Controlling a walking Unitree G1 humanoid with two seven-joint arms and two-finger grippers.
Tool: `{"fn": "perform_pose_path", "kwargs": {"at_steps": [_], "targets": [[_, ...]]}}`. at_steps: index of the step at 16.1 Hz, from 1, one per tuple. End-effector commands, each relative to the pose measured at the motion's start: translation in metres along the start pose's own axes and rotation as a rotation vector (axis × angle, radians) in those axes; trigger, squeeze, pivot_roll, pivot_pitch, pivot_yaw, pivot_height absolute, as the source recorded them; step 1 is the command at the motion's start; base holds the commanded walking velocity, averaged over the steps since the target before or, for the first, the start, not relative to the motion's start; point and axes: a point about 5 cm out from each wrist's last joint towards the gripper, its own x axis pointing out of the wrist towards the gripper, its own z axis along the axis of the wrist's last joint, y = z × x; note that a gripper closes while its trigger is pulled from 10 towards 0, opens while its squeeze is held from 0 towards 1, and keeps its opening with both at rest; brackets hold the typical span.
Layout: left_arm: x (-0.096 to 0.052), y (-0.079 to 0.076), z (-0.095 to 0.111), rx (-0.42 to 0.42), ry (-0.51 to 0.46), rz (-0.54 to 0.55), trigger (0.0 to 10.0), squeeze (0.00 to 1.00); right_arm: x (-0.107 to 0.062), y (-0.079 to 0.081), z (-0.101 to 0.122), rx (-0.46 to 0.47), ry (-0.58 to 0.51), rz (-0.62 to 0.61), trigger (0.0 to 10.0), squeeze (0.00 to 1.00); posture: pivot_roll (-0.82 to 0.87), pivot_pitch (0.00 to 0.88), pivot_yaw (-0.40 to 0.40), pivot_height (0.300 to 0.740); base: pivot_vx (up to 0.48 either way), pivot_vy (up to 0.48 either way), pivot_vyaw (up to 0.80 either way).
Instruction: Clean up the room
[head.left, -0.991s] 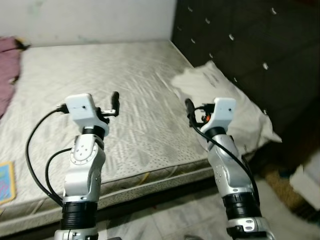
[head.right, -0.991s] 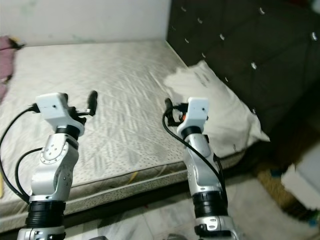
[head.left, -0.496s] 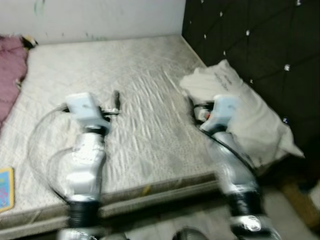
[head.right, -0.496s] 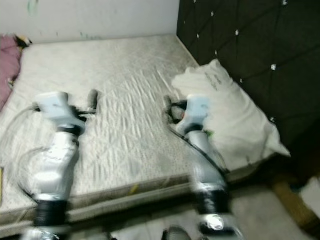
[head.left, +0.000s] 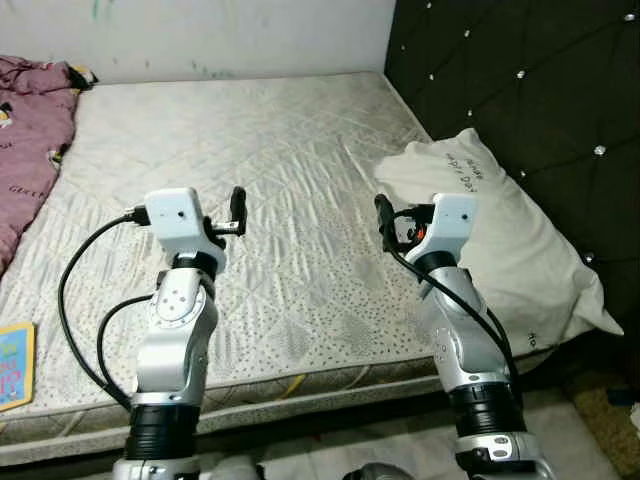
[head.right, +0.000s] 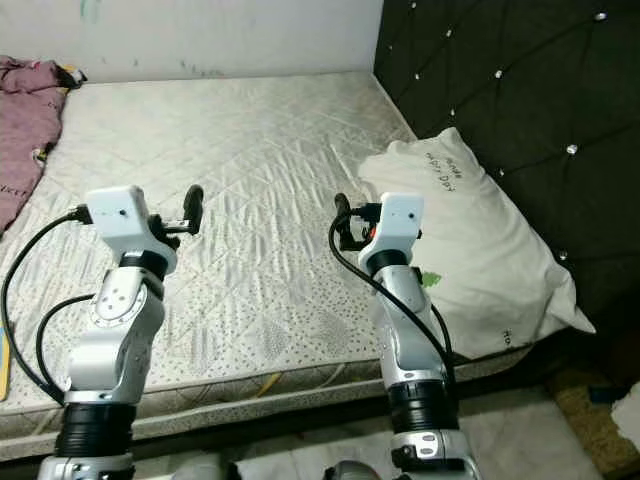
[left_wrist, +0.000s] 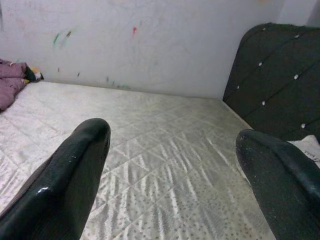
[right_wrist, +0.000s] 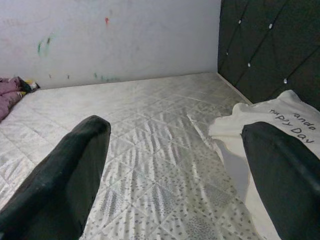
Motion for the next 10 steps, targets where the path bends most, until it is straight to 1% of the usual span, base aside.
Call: {"fn": "perform_pose_path", "kwargs": {"at_steps": [1,2,10], "targets": [[0.0005,-0.0024,0.0011,-0.025,0.004,-0.008,10.0,0.00,0.0015,-0.0032,0.0033,-0.001,-0.006,-0.009,10.0,0.00,0.03,0.000,-0.015,0.740,0.000,0.480,-0.80],[0.0012,-0.0024,0.0010,-0.029,0.006,-0.003,10.0,0.00,0.0018,-0.0033,0.0035,-0.003,-0.006,-0.008,10.0,0.00,0.03,0.000,-0.015,0.740,0.000,0.480,-0.80],[0.0020,-0.0028,0.0029,-0.038,-0.003,0.000,10.0,0.00,0.0022,-0.0034,0.0038,-0.007,-0.006,-0.006,10.0,0.00,0.03,0.000,-0.016,0.740,0.000,0.480,0.00]]}}
